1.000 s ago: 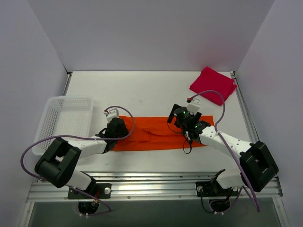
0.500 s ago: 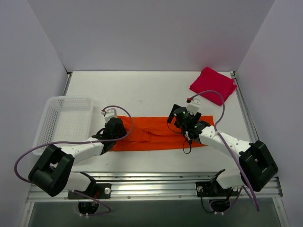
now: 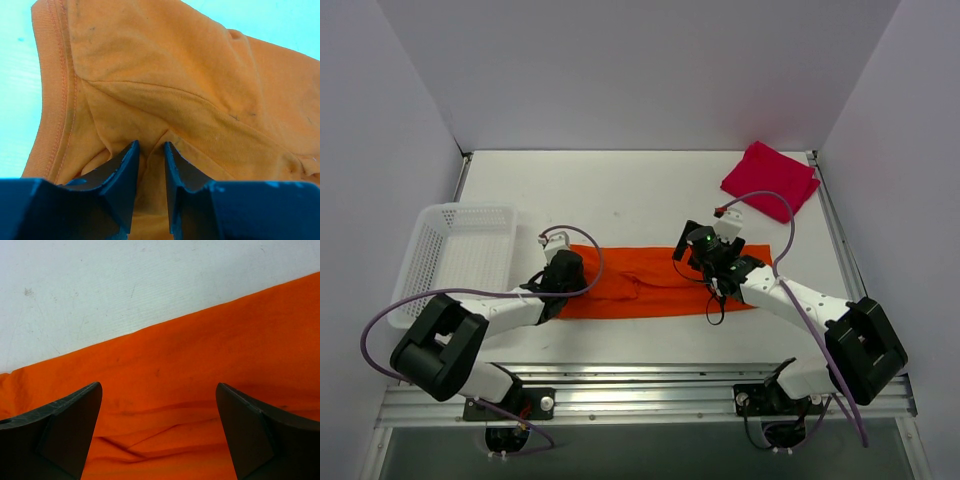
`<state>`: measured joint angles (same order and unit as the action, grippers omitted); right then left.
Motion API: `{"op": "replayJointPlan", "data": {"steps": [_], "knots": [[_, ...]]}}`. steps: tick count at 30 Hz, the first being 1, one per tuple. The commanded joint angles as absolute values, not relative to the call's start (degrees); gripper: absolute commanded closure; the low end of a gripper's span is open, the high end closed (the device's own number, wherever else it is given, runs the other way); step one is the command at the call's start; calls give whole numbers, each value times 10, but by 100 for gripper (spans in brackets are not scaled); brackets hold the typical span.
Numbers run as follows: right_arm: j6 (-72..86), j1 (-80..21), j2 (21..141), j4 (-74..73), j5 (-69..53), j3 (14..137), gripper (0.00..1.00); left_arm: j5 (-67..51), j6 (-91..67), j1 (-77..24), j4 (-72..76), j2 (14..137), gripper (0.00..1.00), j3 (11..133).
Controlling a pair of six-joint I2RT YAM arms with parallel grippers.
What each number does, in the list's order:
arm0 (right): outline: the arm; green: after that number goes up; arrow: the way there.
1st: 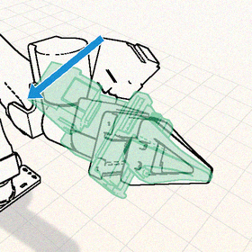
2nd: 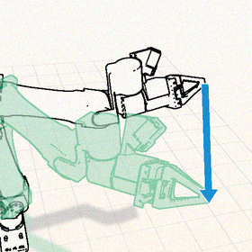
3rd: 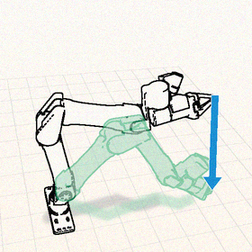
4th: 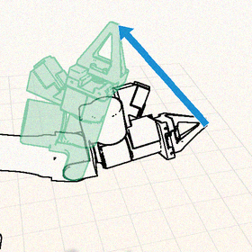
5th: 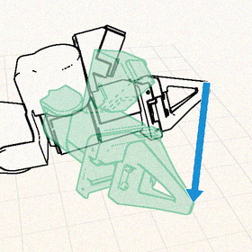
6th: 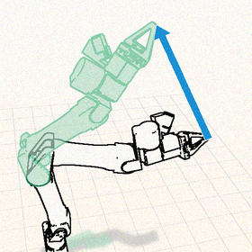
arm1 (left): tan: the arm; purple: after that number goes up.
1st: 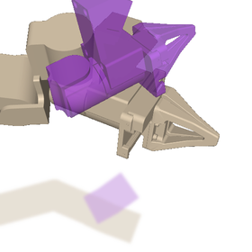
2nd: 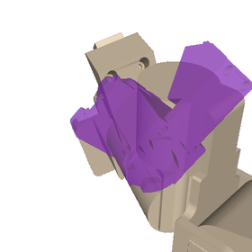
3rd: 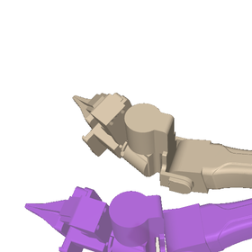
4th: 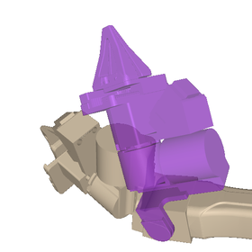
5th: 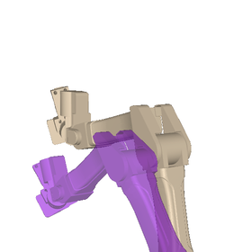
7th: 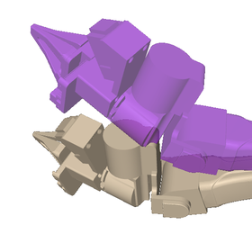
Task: Fold and stack the t-shirts
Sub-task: Fold the other side of the tshirt into a rectangle
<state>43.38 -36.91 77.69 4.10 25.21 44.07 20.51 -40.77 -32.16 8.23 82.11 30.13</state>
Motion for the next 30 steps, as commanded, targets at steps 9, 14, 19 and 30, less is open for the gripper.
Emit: {"op": "replayJointPlan", "data": {"steps": [9,14,19,30], "knots": [[432,-374,780,45,267,460,8,204,-403,-325,92,813,74,318],[432,-374,784,45,267,460,8,212,-404,-325,79,804,76,321],[432,-374,785,45,267,461,8,235,-405,-332,47,775,77,325],[432,-374,780,43,270,461,8,274,-410,-363,-33,683,81,326]]}}
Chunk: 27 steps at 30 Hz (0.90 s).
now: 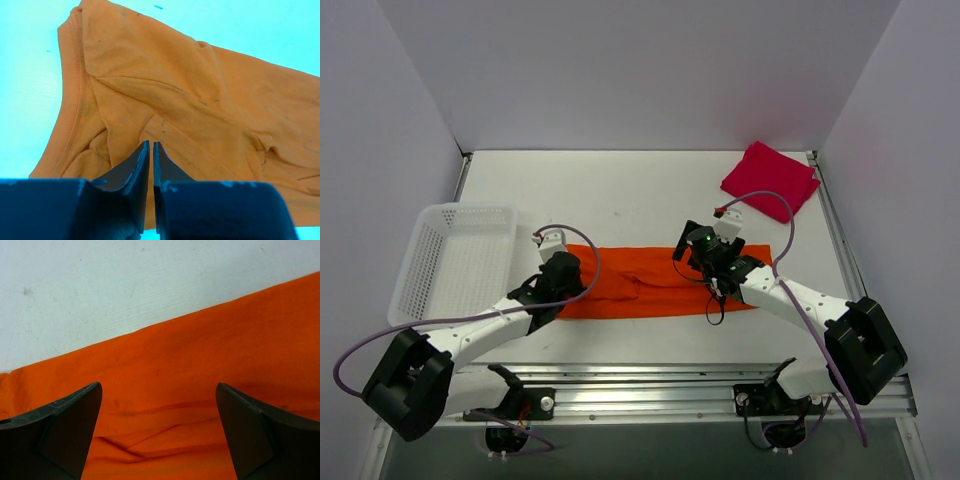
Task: Fold and stack the t-shirts
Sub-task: Fold the other side of the tshirt into a rectangle, then rotate the tshirt 90 degrees
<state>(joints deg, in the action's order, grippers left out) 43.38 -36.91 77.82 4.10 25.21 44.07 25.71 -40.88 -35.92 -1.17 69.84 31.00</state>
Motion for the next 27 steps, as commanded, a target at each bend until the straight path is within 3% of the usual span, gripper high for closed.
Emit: {"op": "replayJointPlan", "data": {"steps": [1,3,6,13,15,27], "knots": [[432,-374,780,43,270,460,8,273,-410,-363,-33,683,85,325],[432,-374,779,42,271,460,8,272,-410,-363,-27,690,91,321],[432,-374,776,41,271,459,8,274,-411,-363,-22,707,93,321],[433,-374,770,40,272,457,8,274,-413,-363,-11,729,72,321],[434,-374,768,41,272,456,8,273,-413,-363,-12,730,62,322],[433,-374,768,40,272,454,8,264,-412,-362,10,744,60,318]]}}
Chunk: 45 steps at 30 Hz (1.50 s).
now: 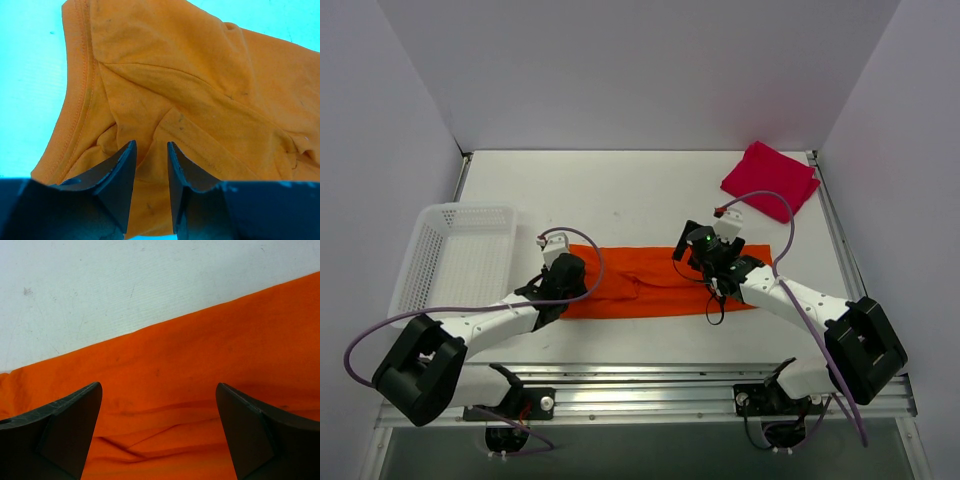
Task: Fold and stack the t-shirts
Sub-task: Rotate the tshirt 90 degrees
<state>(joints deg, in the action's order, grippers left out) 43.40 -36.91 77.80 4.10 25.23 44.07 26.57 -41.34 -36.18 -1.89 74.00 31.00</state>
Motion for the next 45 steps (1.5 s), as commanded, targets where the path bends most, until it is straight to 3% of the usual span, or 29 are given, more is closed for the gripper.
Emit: {"op": "replayJointPlan", "data": {"steps": [1,18,20,22,32,37,44,45], "knots": [[433,-374,768,40,273,454,8,263,-412,-361,11,747,60,318],[434,-374,767,40,272,454,8,235,-403,-361,27,759,81,316],[434,-374,768,40,272,454,8,234,-403,-361,25,755,86,314],[435,-374,768,40,272,454,8,233,-403,-361,22,749,97,312],[435,-374,770,42,273,454,8,229,-401,-362,8,711,98,301],[436,-375,759,41,273,452,8,236,-367,-410,23,622,98,284],[440,-380,723,22,279,454,8,271,-489,-408,-142,608,98,312],[441,-380,717,20,279,455,8,261,-513,-410,-142,631,93,310]]}}
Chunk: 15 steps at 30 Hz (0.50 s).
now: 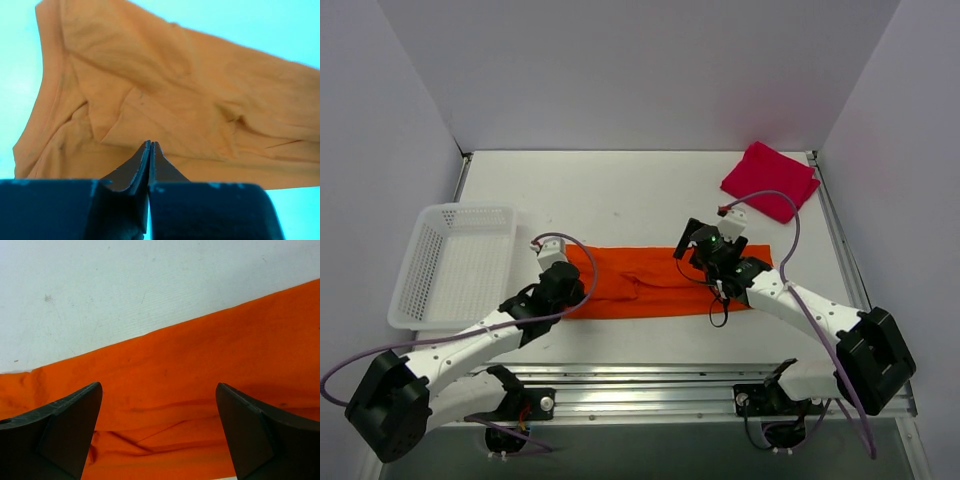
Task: Fold and stack the t-shirts
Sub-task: Rotate the tshirt 90 degrees
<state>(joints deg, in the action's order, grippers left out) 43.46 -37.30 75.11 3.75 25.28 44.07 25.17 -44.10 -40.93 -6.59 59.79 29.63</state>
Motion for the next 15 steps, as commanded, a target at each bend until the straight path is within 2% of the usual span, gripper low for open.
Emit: {"op": "replayJointPlan", "data": {"steps": [1,7,12,15], "knots": [[441,-380,699,18,280,454,8,255,-525,-411,-137,642,89,307],[445,-380,628,3,302,443,7,236,-577,-422,-129,760,89,314],[438,-378,590,-18,310,439,6,227,-565,-407,-34,882,92,326],[432,-377,591,-34,308,455,6,181,-537,-366,27,967,94,360]]}}
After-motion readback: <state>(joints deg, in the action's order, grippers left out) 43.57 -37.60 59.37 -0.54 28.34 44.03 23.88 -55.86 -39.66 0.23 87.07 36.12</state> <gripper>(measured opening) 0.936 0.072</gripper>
